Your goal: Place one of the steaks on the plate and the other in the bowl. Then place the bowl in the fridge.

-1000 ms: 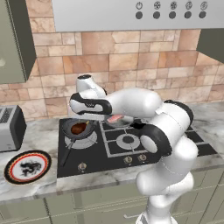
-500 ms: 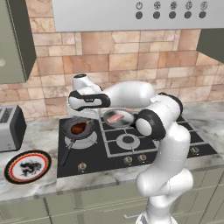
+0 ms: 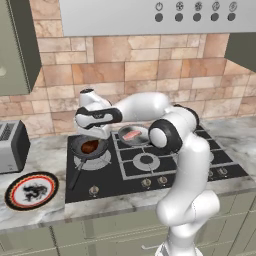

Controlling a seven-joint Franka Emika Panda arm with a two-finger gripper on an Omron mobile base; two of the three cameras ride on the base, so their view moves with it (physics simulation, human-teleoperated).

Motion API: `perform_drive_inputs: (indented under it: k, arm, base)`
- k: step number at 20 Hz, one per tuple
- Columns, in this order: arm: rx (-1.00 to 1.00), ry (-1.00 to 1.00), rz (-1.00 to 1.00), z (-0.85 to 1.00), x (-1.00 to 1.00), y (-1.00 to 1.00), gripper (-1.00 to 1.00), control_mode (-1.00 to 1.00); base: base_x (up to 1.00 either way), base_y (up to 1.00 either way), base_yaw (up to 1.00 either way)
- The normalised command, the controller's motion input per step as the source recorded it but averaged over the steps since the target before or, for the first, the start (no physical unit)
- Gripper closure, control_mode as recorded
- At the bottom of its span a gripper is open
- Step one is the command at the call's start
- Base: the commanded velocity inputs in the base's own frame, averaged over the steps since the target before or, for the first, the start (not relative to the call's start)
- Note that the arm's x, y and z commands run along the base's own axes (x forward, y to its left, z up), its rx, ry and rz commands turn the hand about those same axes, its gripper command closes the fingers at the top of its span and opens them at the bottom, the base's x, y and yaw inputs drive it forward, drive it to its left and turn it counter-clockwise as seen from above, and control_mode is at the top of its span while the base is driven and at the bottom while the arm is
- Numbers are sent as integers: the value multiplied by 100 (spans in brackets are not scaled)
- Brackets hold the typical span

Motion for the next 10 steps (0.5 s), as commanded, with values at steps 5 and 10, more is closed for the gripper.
perform_drive_inputs:
  k: [5,10]
  arm:
    - [1,0,0,-31,32,1,-100,-100]
    - [0,0,0,-19,37,0,-100,-100]
  base:
    - [0,0,0]
    - [0,0,0]
